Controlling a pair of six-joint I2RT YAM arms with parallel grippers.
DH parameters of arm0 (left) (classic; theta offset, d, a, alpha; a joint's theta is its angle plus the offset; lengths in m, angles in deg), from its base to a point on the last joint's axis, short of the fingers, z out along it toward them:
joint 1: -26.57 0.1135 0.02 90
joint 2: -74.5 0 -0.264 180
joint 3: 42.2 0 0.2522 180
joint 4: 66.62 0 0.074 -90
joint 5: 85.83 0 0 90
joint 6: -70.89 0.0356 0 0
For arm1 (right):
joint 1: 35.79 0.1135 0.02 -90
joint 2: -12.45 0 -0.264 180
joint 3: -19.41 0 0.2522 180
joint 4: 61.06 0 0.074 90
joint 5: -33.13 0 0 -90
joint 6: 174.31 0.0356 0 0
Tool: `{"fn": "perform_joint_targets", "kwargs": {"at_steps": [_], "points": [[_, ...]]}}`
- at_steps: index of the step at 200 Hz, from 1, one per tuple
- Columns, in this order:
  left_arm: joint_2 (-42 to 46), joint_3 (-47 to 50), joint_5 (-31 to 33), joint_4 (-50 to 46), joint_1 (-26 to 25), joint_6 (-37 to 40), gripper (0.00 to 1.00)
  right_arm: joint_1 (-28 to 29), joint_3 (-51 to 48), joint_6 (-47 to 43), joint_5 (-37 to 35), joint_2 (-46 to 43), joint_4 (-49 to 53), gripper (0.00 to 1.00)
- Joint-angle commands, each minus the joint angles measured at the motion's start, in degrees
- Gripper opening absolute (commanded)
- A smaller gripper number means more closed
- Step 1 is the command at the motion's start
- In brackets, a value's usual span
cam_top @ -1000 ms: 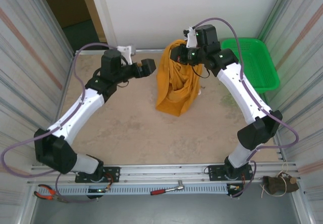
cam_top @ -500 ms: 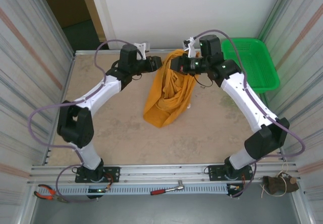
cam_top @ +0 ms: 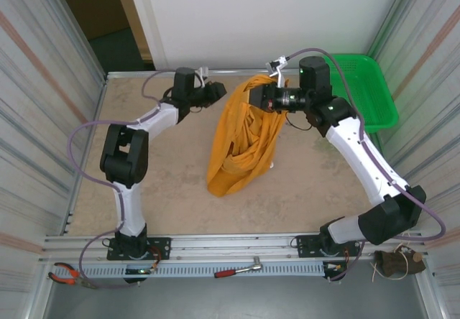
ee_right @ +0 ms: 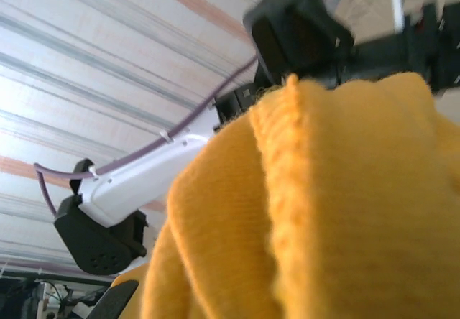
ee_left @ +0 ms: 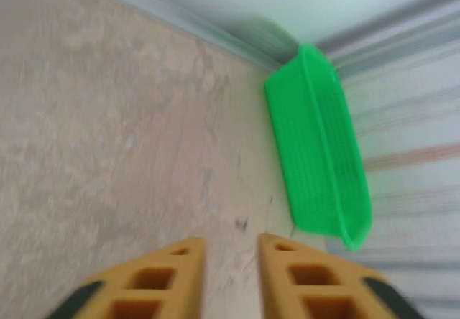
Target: Fold the inside-out t-shirt
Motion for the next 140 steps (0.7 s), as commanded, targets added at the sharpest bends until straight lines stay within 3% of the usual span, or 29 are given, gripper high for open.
{"fn": "perform_joint_targets", "kwargs": {"at_steps": [1,17,37,62,95,125,133,140], "points": [[8.9,8.8,-5.8,15.9,0.4,-1.6,0.5,-3.3,-0.8,-0.5,3.6,-1.1,-3.2,0.0],[13.8,15.6,-6.6,22.3,0.9,-1.1,0.62,-4.9,-2.0,-0.1,4.9,0.1,-4.2,0.0],[18.2,18.9,-8.4,23.7,0.6,1.0,0.69,-5.3,-2.2,0.0,5.8,1.3,-4.8,0.0],[20.1,16.9,-9.5,19.5,-2.0,6.0,0.75,-5.3,-2.0,0.0,6.5,2.2,-5.2,0.0],[16.4,10.4,-10.7,15.1,-5.4,9.6,0.79,-5.4,-2.2,0.1,6.7,2.7,-5.4,0.0],[12.9,8.2,-13.0,17.8,-6.7,7.6,0.78,-5.4,-2.7,-0.1,6.7,2.6,-5.3,0.0],[12.1,7.9,-13.6,18.8,-7.0,6.8,0.74,-5.4,-2.7,0.0,6.8,2.6,-5.3,0.0],[11.3,7.5,-14.4,20.0,-7.2,6.0,0.63,-5.5,-2.8,-0.2,6.7,2.7,-5.3,0.0]]}}
